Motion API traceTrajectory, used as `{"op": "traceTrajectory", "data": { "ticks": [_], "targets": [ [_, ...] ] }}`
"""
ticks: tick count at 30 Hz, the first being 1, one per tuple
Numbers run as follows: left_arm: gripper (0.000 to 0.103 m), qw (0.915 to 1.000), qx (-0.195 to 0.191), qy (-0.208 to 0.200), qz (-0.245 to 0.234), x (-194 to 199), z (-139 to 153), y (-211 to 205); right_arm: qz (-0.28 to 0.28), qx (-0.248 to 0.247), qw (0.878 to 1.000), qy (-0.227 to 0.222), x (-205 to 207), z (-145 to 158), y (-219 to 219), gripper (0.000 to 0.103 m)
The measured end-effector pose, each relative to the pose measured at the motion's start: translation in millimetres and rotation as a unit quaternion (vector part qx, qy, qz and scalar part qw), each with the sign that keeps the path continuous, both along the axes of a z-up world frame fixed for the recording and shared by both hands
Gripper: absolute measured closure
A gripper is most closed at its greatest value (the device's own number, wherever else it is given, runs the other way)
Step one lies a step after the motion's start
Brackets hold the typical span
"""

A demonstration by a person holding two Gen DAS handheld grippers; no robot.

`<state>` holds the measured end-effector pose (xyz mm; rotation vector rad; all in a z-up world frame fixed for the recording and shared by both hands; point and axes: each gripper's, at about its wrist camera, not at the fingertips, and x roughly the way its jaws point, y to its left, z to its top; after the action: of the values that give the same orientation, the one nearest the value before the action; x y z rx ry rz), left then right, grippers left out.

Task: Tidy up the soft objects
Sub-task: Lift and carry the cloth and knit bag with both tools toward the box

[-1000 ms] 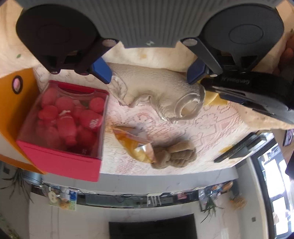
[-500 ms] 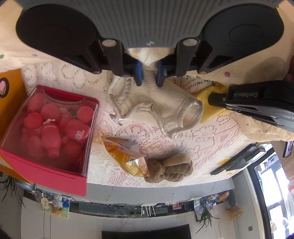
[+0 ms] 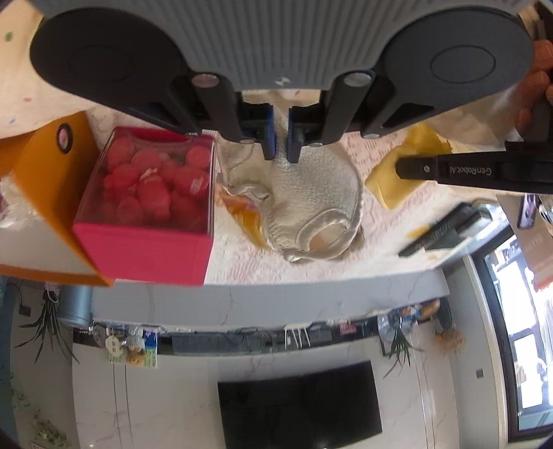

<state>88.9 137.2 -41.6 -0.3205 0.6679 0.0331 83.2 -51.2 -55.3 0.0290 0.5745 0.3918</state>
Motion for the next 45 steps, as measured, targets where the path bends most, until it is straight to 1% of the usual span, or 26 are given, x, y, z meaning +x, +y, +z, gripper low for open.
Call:
{"op": "traceTrajectory", "data": {
  "ticks": [3,9,13,17,21,28,36,40,43,45],
  "targets": [
    [0.101,0.9995,-0.003,-0.031,-0.009,-2,21,-10,-0.004,0.013,1.0,-0.019,-8,17,-7,0.099],
    [0.101,0.9963,-0.025,-0.074,-0.036,2,56,-32,-0.023,0.051,0.997,-0.047,-18,49,-35,0.099],
    [0.101,0.9939,-0.025,-0.092,-0.057,9,71,-50,-0.036,0.056,0.995,-0.07,-24,69,-56,0.099],
    [0.101,0.9909,-0.025,-0.105,-0.081,19,80,-71,-0.051,0.058,0.994,-0.082,-24,81,-81,0.099],
    [0.101,0.9881,-0.021,-0.111,-0.104,31,84,-91,-0.066,0.053,0.992,-0.089,-21,89,-103,0.099],
    [0.101,0.9828,-0.018,-0.115,-0.143,56,91,-125,-0.091,0.031,0.99,-0.106,-17,101,-136,0.099],
    [0.101,0.9728,-0.006,-0.121,-0.198,91,98,-171,-0.126,0.01,0.986,-0.112,4,114,-186,0.099],
    [0.101,0.9674,-0.008,-0.118,-0.224,115,103,-194,-0.143,-0.01,0.984,-0.109,18,122,-215,0.099],
    [0.101,0.963,0.003,-0.115,-0.244,131,105,-217,-0.159,-0.027,0.982,-0.103,32,124,-237,0.099],
    [0.101,0.9598,0.009,-0.11,-0.258,143,102,-231,-0.167,-0.032,0.981,-0.09,43,124,-253,0.099]
  ]
}}
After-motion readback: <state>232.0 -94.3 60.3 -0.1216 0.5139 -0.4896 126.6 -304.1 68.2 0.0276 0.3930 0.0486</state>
